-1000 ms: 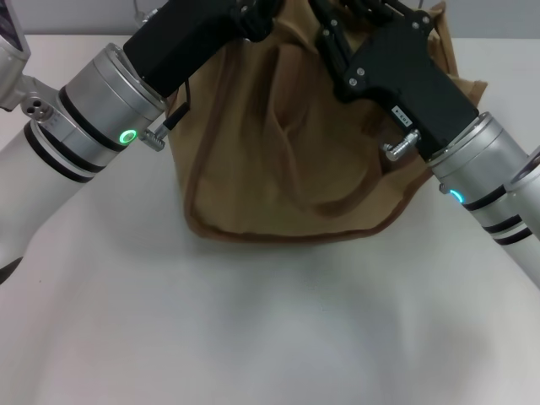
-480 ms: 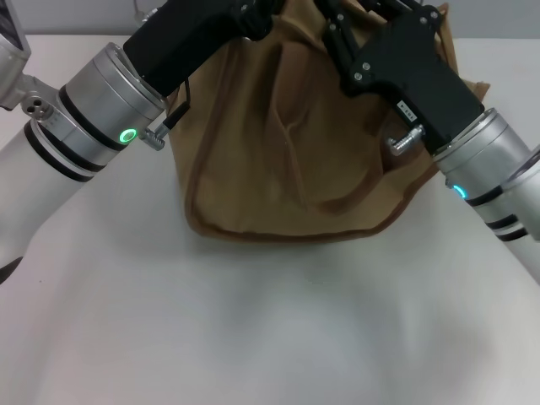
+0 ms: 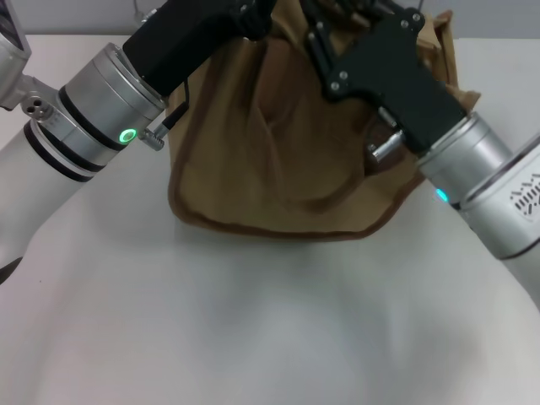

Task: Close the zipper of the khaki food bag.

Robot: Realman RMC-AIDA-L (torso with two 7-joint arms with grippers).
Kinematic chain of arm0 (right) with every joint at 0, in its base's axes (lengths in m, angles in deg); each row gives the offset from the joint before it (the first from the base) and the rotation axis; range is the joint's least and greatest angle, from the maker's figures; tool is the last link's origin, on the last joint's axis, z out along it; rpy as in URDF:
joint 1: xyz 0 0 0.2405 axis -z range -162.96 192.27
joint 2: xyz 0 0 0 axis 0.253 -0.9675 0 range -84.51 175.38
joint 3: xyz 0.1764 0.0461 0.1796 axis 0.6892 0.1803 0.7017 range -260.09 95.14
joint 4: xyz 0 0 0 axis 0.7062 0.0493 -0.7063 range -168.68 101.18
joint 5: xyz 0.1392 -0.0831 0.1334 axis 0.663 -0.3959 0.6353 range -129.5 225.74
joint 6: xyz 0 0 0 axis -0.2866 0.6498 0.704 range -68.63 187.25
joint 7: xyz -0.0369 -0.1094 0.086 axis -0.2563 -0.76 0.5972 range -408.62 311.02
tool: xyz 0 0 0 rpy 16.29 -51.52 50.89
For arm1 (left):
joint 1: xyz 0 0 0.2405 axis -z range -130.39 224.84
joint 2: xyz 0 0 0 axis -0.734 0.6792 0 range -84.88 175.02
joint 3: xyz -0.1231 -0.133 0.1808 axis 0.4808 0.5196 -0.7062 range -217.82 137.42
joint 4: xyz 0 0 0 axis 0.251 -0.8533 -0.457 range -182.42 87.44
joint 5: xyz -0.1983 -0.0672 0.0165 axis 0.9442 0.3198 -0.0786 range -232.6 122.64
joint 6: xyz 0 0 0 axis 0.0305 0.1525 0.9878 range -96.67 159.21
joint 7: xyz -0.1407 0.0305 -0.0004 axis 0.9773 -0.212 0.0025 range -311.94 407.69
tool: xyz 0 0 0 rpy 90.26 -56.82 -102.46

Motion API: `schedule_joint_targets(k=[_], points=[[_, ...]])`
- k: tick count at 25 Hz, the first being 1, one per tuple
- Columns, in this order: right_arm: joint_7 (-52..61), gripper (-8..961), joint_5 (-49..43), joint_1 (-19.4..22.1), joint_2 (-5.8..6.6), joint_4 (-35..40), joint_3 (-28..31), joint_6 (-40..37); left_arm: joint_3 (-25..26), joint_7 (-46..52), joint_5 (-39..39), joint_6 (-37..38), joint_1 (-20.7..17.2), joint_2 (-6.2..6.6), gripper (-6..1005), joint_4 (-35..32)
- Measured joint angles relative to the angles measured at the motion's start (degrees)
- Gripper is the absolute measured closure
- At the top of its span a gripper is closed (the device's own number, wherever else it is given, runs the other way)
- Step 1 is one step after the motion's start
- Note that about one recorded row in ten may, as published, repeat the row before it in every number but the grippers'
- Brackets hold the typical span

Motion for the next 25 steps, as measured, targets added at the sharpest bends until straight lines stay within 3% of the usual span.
schedule_joint_targets(k=[4, 17, 25], points=[[-0.5, 649, -1.2, -0.3, 0.00, 0.4, 3.9, 1.8, 0.3, 0.0, 0.0, 0.0, 0.0, 0.00, 978, 0.0], [-3.7, 648, -8.3, 0.9, 0.00, -1.1, 4.4, 2.0, 1.3, 0.0, -0.1, -0.2, 0.2, 0.00, 977, -0.1], [-3.5, 723, -8.7, 1.2, -0.01, -1.3, 6.0, 2.8, 1.4, 0.0, -0.1, -0.7, 0.2, 0.00, 977, -0.3]])
